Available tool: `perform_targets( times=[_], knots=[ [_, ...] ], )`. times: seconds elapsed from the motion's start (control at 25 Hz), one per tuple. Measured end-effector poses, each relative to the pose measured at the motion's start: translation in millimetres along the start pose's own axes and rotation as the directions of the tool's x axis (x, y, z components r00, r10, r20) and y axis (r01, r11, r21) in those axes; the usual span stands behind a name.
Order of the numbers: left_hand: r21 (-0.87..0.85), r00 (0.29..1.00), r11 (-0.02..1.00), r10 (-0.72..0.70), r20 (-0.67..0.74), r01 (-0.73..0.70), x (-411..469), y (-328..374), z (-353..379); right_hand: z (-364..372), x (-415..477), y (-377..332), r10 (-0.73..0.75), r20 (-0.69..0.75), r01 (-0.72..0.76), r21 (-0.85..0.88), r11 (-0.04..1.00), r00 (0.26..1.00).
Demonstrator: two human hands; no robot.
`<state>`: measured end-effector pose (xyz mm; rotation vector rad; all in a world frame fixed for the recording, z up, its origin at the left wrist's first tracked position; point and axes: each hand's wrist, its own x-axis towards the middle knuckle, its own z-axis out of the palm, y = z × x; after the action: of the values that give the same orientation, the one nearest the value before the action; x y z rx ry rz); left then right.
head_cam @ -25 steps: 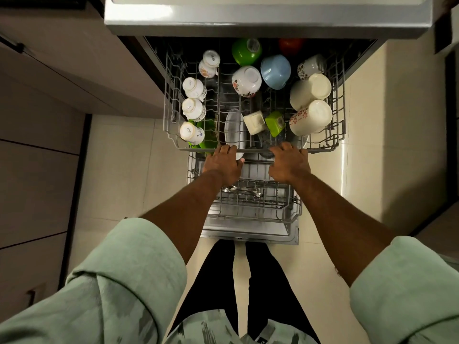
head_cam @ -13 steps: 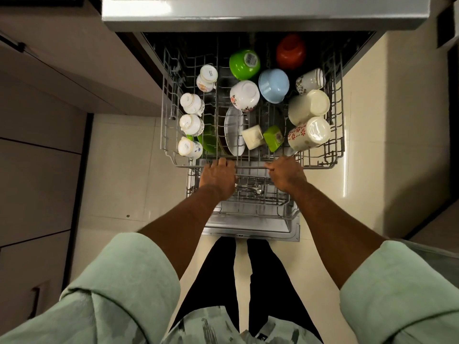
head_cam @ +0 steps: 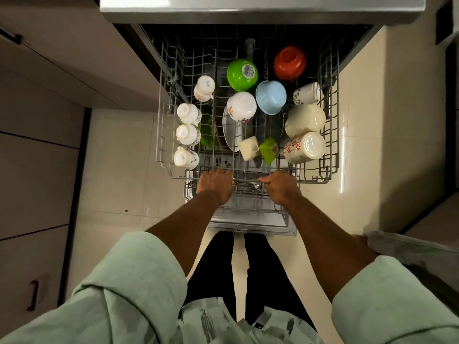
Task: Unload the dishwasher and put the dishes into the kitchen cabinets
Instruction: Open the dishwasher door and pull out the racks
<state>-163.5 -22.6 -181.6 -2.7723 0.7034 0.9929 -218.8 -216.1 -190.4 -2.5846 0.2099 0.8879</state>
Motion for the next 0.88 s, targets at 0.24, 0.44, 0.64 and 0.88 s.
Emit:
perform_targets(
  times=[0.24,0.44,0.64,0.88],
  knots=[
    [0.105,0.997,0.993,0.054,0.058,-0.060,-29.3,9.4,21.1,23.8,-33.3,4.4,-0.023,0.059,0.027,-0.062,0.998,0.998],
    [0.066,0.997,0.997,0.028,0.079,-0.033,-28.3,9.7,25.4,22.5,-37.4,5.0,-0.019,0.085,0.024,-0.068,0.997,0.996],
    [0.026,0.997,1.000,-0.006,0.077,0.004,-36.9,15.8,27.0,23.5,-45.9,3.2,-0.052,0.108,0.066,-0.123,0.990,0.993],
    [0.011,0.996,1.000,-0.015,0.086,0.014,-37.9,17.2,27.1,25.4,-37.9,7.1,-0.045,0.190,0.078,-0.173,0.982,0.981]
  ],
)
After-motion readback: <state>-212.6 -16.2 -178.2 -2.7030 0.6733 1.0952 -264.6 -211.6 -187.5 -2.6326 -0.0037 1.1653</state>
